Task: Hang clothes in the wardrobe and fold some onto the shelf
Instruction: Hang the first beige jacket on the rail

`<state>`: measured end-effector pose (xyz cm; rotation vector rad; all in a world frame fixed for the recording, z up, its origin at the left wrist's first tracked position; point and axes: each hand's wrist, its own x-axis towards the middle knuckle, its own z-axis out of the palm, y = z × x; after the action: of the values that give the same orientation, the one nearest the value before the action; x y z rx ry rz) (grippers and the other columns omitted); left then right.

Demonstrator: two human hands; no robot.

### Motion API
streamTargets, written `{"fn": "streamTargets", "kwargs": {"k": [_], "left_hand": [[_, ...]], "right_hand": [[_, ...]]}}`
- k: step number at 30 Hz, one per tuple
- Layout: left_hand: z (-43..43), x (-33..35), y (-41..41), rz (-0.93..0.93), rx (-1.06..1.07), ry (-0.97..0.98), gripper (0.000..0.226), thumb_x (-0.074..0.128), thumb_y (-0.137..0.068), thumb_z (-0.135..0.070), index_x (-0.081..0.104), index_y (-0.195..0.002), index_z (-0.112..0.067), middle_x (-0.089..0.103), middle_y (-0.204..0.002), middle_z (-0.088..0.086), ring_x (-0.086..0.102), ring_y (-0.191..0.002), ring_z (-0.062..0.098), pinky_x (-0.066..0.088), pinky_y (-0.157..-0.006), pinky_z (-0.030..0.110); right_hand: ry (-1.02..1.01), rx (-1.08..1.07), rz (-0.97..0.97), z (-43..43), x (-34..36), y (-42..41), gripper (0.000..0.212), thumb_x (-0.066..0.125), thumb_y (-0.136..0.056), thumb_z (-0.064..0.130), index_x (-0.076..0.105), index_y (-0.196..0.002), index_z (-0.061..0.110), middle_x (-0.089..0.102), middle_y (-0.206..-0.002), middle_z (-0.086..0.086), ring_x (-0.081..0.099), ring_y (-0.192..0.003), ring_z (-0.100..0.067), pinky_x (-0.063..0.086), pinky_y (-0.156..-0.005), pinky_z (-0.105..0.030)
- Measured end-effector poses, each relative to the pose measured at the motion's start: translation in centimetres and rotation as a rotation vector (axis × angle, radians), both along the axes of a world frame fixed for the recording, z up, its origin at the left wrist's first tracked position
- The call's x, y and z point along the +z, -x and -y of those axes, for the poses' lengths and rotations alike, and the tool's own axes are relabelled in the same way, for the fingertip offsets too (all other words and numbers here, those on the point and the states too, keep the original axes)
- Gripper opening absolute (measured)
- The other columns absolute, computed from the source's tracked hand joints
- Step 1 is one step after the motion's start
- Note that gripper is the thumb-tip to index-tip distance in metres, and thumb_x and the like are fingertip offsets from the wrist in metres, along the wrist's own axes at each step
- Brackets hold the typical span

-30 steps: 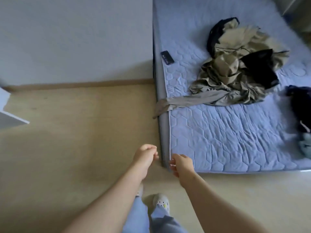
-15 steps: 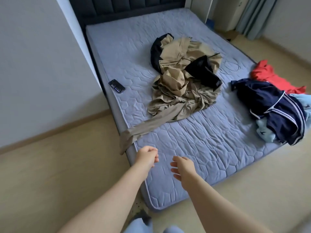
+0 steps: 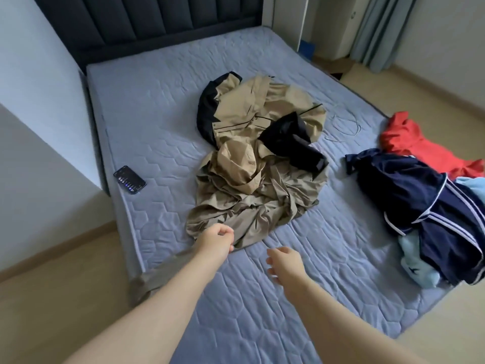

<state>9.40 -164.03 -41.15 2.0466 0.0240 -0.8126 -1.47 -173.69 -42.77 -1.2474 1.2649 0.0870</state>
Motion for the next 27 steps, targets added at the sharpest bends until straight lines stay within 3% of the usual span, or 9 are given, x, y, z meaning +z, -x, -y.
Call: {"fn": "streamTargets", "kwargs": {"k": [3,6,9,12,14,17,22,27], "left_hand": [[5.8,-2.9,-2.6,0.115,-0.099,-0.097,0.014,0.053,-0.087,-0.011,0.057,-0.078,-0.02,0.062,-0.081,0.004,0.06,-0.083,0.026,0.043,-0.068,0.029],[10.1,-7.3,-4.8,0.263,-0.268,-0.233,0.015,0.053,-0.088,-0.019,0.058,-0.102,-0.023,0.061,-0.102,0.001,0.056,-0.099,0.023,0.039,-0.079,0.026],[12.1,-11.8,-6.7,0.384,-0.404,-0.348,0.035,0.052,-0.088,-0.026,0.048,-0.123,-0.029,0.046,-0.13,-0.005,0.049,-0.115,0.02,0.038,-0.089,0.029],[13.3,-16.5,-8.9,0.439,-0.505,-0.484,0.056,0.054,-0.084,-0.04,0.03,-0.135,-0.038,0.021,-0.147,-0.008,0.029,-0.132,0.02,0.033,-0.102,0.039],[14.1,-19.5,-10.7,0.342,-0.501,-0.562,0.077,0.057,-0.079,-0.054,0.012,-0.14,-0.046,-0.002,-0.153,-0.011,0.005,-0.142,0.024,0.021,-0.108,0.049],[15.4,-24.1,-12.6,0.258,-0.569,-0.618,0.1,0.061,-0.067,-0.069,-0.007,-0.139,-0.053,-0.022,-0.152,-0.015,-0.016,-0.142,0.027,0.012,-0.108,0.059],[17.5,-32.3,-14.4,-0.019,-0.572,-0.524,0.115,0.061,-0.057,-0.078,-0.009,-0.143,-0.047,-0.022,-0.154,-0.008,-0.02,-0.141,0.026,-0.001,-0.115,0.05],[17.4,-38.2,-13.2,0.151,-0.698,-0.808,0.128,0.053,-0.052,-0.086,-0.032,-0.136,-0.04,-0.04,-0.145,-0.003,-0.036,-0.133,0.034,-0.011,-0.104,0.064]], "right_hand": [[0.073,0.059,-0.041,5.9,-2.8,-1.9,0.012,0.047,-0.089,0.015,0.049,-0.079,0.01,0.048,-0.069,-0.005,0.043,-0.063,-0.02,0.034,-0.059,-0.029],[0.18,0.146,-0.057,10.9,-7.1,-4.0,0.007,0.048,-0.087,0.014,0.052,-0.084,0.009,0.048,-0.071,-0.005,0.044,-0.063,-0.02,0.033,-0.063,-0.027],[0.269,0.268,-0.109,13.9,-11.3,-6.4,0.037,0.048,-0.086,0.016,0.05,-0.123,0.016,0.054,-0.108,-0.005,0.055,-0.094,-0.026,0.043,-0.076,-0.031],[0.456,0.483,-0.202,16.1,-15.6,-8.6,0.058,0.045,-0.085,0.026,0.03,-0.141,0.035,0.026,-0.149,-0.001,0.032,-0.13,-0.03,0.034,-0.102,-0.041],[0.623,0.649,-0.257,17.8,-18.5,-10.3,0.066,0.046,-0.085,0.033,0.016,-0.143,0.043,0.0,-0.157,0.006,0.01,-0.14,-0.03,0.021,-0.108,-0.049],[0.775,0.811,-0.287,20.6,-23.4,-13.1,0.074,0.052,-0.084,0.045,0.005,-0.142,0.049,-0.019,-0.155,0.006,-0.01,-0.143,-0.032,0.012,-0.107,-0.061],[0.65,1.023,-0.345,25.0,-31.5,-15.8,0.086,0.054,-0.075,0.069,0.004,-0.142,0.053,-0.014,-0.156,0.004,-0.013,-0.142,-0.034,0.013,-0.107,-0.063],[0.757,1.027,-0.299,24.8,-36.5,-16.2,0.087,0.056,-0.074,0.067,0.0,-0.14,0.056,-0.019,-0.155,0.007,-0.027,-0.139,-0.033,0.016,-0.107,-0.065]]}}
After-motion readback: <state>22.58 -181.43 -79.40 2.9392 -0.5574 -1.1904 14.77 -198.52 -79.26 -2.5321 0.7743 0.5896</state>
